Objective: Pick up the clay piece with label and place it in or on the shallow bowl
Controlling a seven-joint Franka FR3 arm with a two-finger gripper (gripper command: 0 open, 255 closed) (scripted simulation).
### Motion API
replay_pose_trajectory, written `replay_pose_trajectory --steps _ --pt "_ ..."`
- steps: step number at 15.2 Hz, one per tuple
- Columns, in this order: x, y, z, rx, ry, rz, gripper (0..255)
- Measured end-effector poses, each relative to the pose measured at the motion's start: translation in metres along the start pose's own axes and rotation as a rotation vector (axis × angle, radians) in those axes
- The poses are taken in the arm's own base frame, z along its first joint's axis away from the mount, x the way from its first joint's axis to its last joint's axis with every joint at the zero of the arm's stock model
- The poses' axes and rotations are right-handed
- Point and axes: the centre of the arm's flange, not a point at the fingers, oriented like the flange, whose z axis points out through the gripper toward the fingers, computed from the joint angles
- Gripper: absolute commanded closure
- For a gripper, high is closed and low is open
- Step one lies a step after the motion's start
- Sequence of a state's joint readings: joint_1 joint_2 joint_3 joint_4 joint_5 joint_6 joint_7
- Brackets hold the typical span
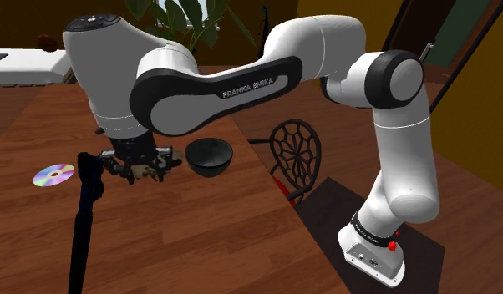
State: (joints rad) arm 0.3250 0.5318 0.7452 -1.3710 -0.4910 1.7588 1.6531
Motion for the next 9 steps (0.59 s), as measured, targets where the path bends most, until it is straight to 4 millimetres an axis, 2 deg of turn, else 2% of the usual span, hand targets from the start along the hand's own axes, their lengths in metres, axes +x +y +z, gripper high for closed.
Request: replay_pose_trajectory --steps 9 --pt "0.072 0.085 0.001 0.0 0.0 0.001 255"
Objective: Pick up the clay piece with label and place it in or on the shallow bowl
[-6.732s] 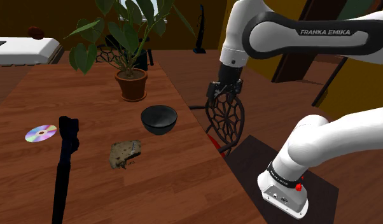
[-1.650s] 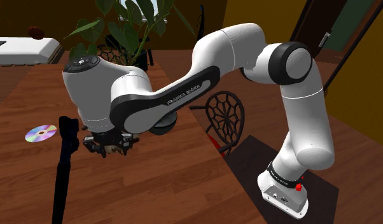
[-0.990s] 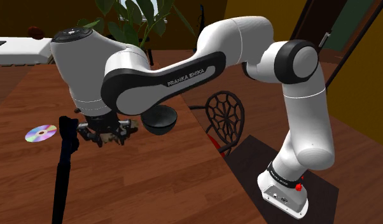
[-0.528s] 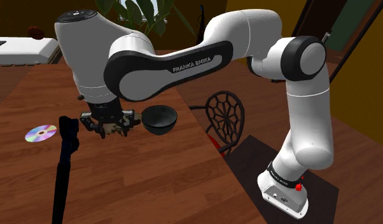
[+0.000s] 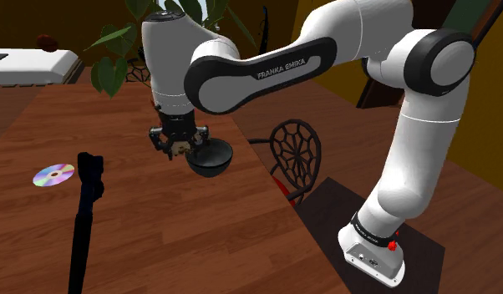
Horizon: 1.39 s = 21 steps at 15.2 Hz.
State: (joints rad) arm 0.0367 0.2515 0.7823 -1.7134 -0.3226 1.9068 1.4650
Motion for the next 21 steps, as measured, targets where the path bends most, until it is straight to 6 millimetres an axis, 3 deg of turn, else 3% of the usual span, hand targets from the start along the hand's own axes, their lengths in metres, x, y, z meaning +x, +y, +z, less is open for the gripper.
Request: replay_pose_trajectory --steps 6,21 --pt "0.048 0.056 0.007 0.0 0.0 0.0 255" --pt "0.041 0.061 0.08 -0.001 -0.001 0.0 255"
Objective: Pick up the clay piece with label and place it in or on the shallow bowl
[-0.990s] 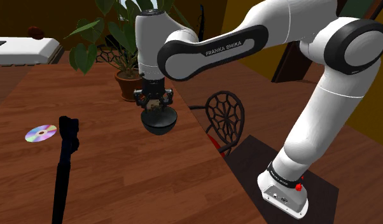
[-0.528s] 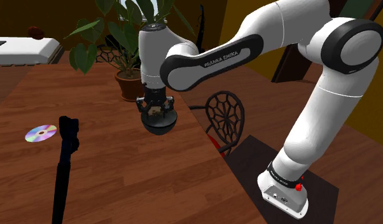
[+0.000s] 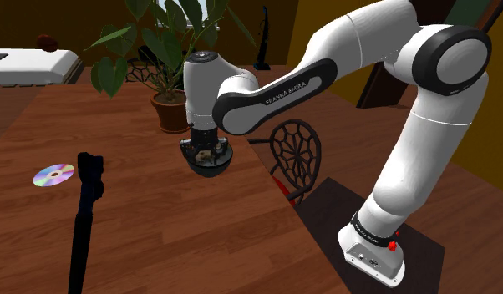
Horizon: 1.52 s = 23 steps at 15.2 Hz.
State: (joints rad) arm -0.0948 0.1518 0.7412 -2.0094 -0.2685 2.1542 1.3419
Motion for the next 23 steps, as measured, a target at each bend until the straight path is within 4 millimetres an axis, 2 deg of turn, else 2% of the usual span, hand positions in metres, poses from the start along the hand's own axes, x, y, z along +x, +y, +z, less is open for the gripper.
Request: replay_pose_trajectory --steps 5,6,12,17,23 --pt "0.0 0.0 0.002 0.0 0.0 0.0 255" --pt "0.0 0.0 0.002 0.0 0.0 0.0 0" --pt "0.0 0.0 0.002 0.0 0.0 0.0 0" --pt "0.002 -0.001 -0.043 0.001 0.001 0.0 0" --pt "0.0 0.0 -0.047 0.001 0.0 0.0 0"
